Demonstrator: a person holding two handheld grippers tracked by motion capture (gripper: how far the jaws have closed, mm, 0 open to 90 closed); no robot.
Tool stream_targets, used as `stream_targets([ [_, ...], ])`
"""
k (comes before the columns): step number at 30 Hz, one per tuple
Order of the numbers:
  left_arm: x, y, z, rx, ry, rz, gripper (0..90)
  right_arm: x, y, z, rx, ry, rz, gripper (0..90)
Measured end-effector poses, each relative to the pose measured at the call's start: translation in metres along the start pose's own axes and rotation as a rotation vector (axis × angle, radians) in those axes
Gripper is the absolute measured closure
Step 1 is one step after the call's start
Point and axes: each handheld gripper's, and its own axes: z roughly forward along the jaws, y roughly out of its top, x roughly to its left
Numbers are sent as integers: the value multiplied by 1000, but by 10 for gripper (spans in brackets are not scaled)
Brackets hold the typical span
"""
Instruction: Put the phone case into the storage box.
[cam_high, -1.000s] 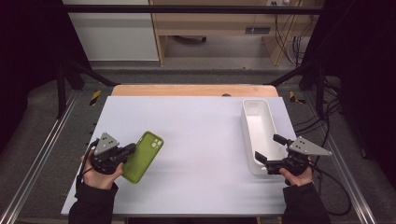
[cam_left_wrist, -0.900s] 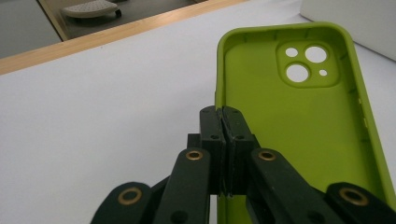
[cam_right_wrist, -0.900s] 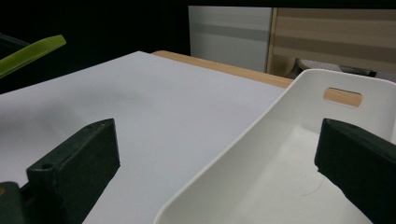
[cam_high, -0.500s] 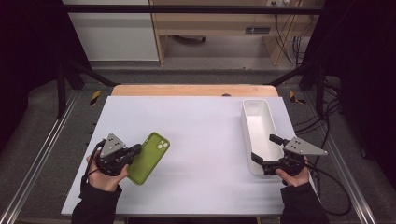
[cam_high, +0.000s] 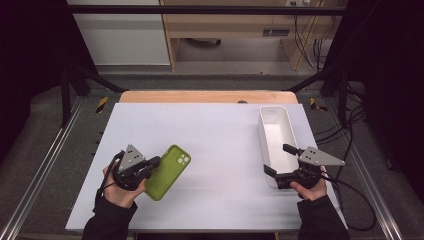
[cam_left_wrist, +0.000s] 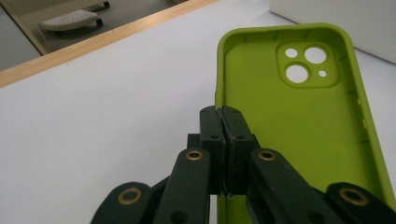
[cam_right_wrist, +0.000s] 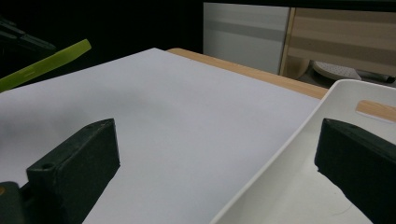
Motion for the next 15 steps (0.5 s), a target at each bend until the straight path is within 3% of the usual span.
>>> stream_targets([
  [15, -12, 8, 12, 15, -26, 55, 887, 7, 6, 8, 13, 21, -11, 4],
])
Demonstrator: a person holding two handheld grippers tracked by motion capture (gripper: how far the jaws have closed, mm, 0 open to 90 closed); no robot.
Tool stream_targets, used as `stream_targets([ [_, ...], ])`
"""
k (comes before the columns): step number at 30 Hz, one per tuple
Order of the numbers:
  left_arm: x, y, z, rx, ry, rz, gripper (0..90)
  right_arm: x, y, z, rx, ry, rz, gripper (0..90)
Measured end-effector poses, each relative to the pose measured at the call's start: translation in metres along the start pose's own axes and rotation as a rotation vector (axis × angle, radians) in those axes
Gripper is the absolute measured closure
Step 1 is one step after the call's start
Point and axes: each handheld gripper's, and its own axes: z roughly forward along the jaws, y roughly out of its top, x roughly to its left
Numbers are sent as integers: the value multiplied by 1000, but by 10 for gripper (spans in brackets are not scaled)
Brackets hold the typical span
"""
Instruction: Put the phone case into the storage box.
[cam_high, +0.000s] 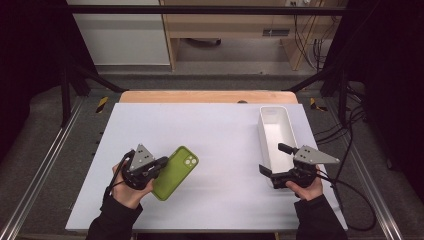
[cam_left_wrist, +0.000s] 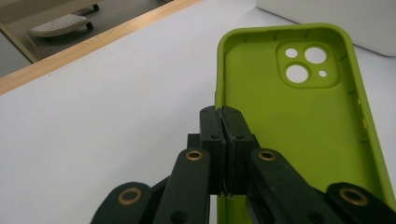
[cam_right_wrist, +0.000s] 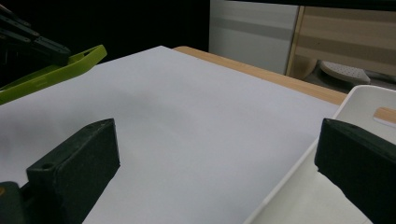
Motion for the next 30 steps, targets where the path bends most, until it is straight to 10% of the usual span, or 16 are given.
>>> stream_targets([
  [30, -26, 30, 33, 25, -73, 106, 887, 14, 19, 19, 31, 49, -42, 4],
])
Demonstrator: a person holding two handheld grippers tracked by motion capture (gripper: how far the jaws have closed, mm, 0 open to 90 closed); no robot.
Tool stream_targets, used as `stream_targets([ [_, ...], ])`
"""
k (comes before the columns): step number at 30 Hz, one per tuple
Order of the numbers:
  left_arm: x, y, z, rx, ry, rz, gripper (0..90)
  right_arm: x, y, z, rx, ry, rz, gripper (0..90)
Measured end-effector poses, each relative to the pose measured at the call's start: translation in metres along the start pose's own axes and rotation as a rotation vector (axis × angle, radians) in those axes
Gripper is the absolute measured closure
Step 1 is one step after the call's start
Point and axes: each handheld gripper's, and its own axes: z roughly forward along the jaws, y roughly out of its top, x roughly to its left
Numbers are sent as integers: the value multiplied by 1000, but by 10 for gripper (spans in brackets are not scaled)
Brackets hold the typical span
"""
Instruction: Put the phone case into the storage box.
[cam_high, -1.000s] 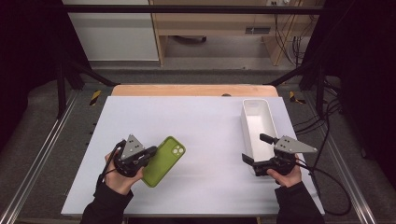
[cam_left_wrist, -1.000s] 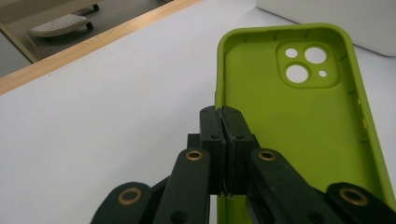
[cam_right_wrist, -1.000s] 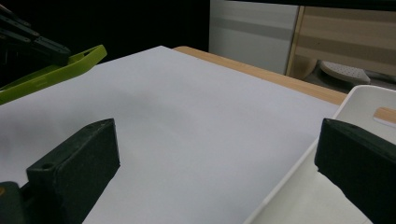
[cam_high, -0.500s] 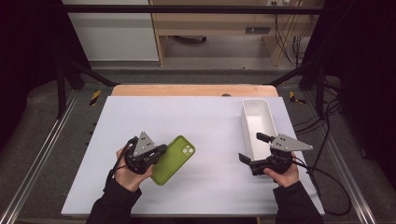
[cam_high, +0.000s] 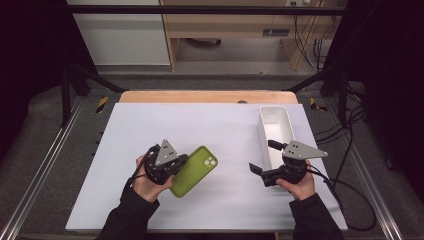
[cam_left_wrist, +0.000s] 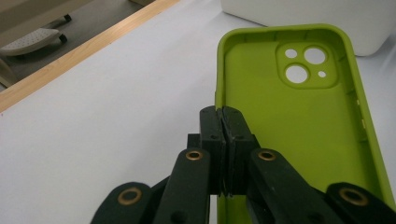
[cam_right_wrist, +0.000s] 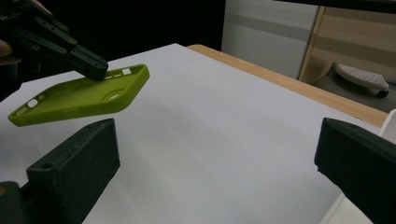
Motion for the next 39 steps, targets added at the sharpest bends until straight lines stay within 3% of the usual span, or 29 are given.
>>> stream_targets([
  [20, -17, 9, 20, 30, -26, 61, 887, 14, 19, 28, 68, 44, -8, 8],
  [39, -30, 19, 25, 26, -39, 108, 887, 19, 29, 47, 118, 57, 12, 14],
])
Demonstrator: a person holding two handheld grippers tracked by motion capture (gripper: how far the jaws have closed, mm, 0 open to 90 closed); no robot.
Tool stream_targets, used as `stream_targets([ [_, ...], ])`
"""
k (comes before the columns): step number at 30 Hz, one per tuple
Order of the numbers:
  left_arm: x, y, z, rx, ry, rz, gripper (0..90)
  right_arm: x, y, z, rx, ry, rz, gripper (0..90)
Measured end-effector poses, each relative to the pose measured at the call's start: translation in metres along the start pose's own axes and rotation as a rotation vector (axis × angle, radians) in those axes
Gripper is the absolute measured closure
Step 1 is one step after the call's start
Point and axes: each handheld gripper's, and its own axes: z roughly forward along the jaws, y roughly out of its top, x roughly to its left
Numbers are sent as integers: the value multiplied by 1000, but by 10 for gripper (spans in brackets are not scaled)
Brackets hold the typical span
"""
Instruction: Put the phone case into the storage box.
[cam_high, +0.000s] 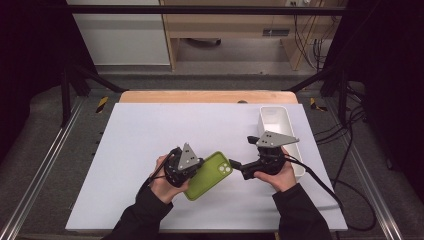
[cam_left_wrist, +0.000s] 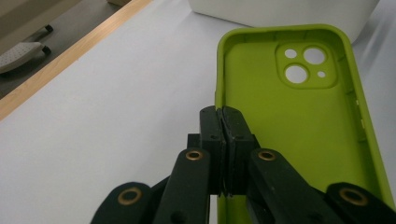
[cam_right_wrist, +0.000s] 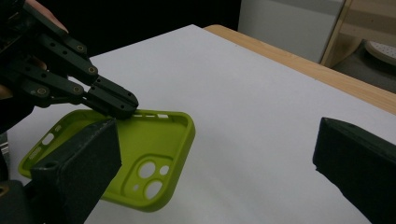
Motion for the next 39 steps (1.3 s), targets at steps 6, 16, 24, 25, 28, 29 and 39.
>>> stream_targets([
  [6, -3, 6, -1, -12, 2, 11, 887, 3, 7, 8, 19, 2, -1, 16],
  [16, -6, 11, -1, -23, -3, 17, 887, 5, 12, 19, 57, 0, 8, 21],
  [24, -6, 14, -3, -31, 0, 23, 887, 3, 11, 25, 75, -3, 29, 44],
  [25, -6, 15, -4, -31, -1, 26, 887, 3, 11, 26, 74, -4, 32, 51],
  [28, -7, 17, -4, -34, -1, 30, 887, 2, 11, 28, 78, 12, 43, 79],
  [29, -8, 17, -4, -36, -1, 30, 887, 2, 11, 28, 78, 12, 43, 79],
  [39, -9, 19, -8, -51, 4, 36, 887, 2, 9, 31, 113, 46, 49, 193],
])
